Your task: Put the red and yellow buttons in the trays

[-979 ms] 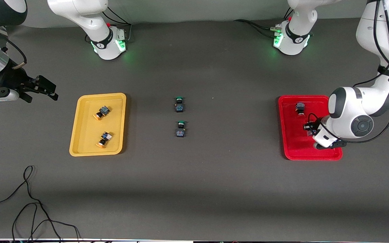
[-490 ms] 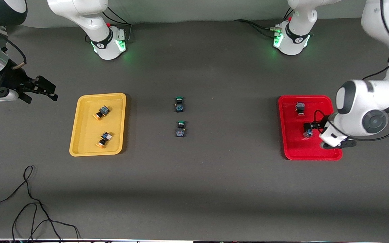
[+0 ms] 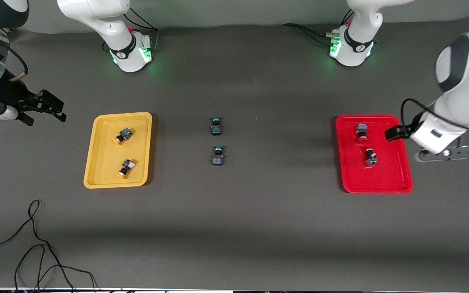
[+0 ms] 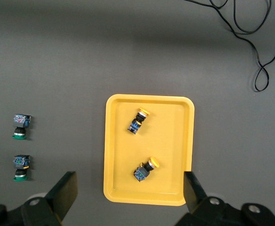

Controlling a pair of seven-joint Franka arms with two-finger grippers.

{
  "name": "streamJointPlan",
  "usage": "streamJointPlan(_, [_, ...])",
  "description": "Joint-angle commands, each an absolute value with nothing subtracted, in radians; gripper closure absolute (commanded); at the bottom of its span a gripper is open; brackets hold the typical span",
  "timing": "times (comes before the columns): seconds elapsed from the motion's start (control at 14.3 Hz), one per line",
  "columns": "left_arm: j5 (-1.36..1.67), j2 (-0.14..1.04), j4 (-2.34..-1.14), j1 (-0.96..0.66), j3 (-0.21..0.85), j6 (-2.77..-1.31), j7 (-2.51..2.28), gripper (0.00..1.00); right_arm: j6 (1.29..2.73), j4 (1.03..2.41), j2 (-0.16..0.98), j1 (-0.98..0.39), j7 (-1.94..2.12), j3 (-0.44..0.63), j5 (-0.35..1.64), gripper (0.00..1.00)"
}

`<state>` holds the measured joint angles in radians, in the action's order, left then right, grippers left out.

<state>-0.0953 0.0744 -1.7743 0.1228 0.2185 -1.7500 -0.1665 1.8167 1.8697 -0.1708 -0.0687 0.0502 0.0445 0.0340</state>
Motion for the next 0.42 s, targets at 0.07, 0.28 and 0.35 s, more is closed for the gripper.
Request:
streamJointPlan(0.07, [-0.039,0.009,-1.772,-0.033,0.045,-1.712,-0.063,0.0,1.767,1.833,-0.155,-0.067,0.074,0.04,0.015,0.0])
streamJointPlan(0.28, [-0.037,0.005,-1.764,-0.188,-0.139,-1.717,0.011,0.0,1.752,1.813,-0.149,-0.064,0.074,0.04,0.018,0.0])
streamJointPlan(0.35, [-0.038,0.003,-1.766,-0.184,-0.14,-1.713,0.012,0.0,1.75,1.81,-0.141,-0.063,0.074,0.04,0.018,0.0])
